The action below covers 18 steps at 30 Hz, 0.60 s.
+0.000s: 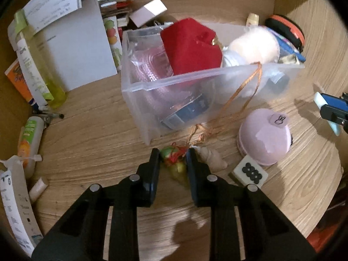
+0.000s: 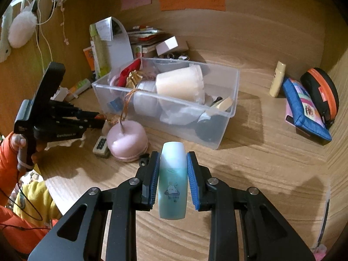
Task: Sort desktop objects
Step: 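Carry bottle and ornament into clear box and open both tools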
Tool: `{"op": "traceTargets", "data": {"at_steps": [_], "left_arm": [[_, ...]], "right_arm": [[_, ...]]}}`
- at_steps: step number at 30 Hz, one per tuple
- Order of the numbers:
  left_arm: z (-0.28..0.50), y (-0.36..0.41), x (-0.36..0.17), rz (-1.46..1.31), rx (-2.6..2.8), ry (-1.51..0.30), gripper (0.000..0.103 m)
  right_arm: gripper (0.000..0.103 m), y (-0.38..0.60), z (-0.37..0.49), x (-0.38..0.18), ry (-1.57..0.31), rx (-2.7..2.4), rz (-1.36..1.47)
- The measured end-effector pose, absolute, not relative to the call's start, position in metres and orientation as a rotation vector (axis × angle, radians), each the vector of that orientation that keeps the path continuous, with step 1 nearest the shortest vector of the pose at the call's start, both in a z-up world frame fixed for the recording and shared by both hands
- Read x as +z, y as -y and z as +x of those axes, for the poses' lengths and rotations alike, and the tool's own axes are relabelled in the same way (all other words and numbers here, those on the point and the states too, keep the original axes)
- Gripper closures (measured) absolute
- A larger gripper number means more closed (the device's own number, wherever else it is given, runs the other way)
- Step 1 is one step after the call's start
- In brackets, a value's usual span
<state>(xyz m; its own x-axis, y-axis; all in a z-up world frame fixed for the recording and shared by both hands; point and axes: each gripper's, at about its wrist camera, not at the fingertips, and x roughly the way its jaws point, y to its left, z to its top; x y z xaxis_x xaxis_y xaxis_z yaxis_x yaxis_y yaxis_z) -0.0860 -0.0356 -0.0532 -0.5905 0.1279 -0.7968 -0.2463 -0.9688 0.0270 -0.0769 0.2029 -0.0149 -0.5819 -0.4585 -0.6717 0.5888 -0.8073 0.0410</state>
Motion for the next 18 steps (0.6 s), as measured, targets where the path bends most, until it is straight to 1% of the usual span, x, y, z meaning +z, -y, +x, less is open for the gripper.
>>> {"op": "traceTargets", "data": {"at_steps": [4,11,18], "left_arm": [[-0.075,0.04,-0.033,-1.214,2.64,-0.13,0.079],[-0.061,0.044,0.018,-1.018,2.68,-0.074,0.079],[-0.068,0.039,0.042,-0.92,2.681,-0.049,0.079]], "right_arm": [[0.08,-0.207,-0.082,-0.003,-0.248,-2.382,0.891],[0.08,-0.214,-0.095,0.019,-0.242,-2.427,0.827],[0.08,-0.208,-0.107,0.033,-0.255,-2.444,0.762]]}}
